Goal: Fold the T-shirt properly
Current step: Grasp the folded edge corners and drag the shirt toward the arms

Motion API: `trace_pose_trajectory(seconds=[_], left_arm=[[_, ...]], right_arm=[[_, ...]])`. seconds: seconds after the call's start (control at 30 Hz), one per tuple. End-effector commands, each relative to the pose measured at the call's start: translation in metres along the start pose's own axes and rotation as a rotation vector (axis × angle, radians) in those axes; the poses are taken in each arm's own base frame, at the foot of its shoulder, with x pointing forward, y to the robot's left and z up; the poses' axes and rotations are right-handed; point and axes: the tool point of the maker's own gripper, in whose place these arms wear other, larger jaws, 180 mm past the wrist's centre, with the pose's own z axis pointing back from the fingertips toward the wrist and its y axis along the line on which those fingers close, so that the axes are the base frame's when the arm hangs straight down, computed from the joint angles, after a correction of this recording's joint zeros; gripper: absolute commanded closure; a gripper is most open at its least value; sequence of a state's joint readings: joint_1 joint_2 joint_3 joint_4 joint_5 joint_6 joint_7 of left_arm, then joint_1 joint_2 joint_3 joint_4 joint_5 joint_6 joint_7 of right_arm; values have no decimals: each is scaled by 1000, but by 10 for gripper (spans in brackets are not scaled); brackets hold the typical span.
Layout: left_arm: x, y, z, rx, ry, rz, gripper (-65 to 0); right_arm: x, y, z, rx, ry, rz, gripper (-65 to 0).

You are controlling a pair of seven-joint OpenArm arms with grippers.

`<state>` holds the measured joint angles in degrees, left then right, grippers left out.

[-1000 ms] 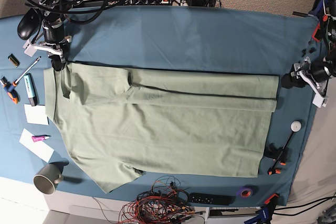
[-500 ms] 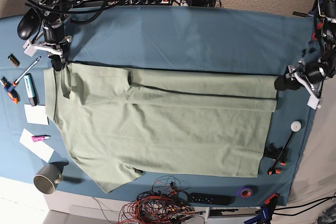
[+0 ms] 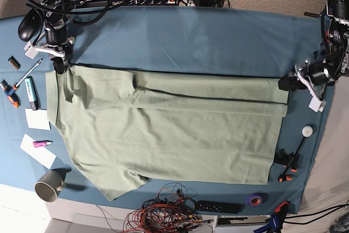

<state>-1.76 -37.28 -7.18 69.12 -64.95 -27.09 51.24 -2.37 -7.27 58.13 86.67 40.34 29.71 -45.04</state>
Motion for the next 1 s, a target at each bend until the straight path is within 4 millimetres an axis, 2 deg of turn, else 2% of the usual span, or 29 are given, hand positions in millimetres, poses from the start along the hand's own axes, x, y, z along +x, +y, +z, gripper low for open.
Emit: trace_pose_trajectory(seconds=[0.0, 0.03, 0.23, 0.53, 0.67, 0.83, 0.97], left_arm=[[-2, 4, 4, 19, 32, -15, -42], [-3, 4, 4, 19, 35, -15, 0], [-5, 1, 7, -4, 50, -32, 0], [-9, 9, 30, 28, 82, -73, 0], [-18, 8, 35, 31, 114, -91, 0], [-39, 3, 39, -2, 158, -83, 0], [-54, 1, 43, -8, 192, -83, 0]], right_arm=[[6, 12, -1, 53, -13, 31, 0], [5, 15, -1, 75, -10, 50, 0], [4, 15, 1, 81, 2, 63, 0], [4, -11, 20, 33, 41, 102, 0], [0, -22, 30, 17, 71, 109, 0], [-5, -38, 48, -17, 105, 126, 0], [-2, -43, 65, -38, 115, 170, 0]])
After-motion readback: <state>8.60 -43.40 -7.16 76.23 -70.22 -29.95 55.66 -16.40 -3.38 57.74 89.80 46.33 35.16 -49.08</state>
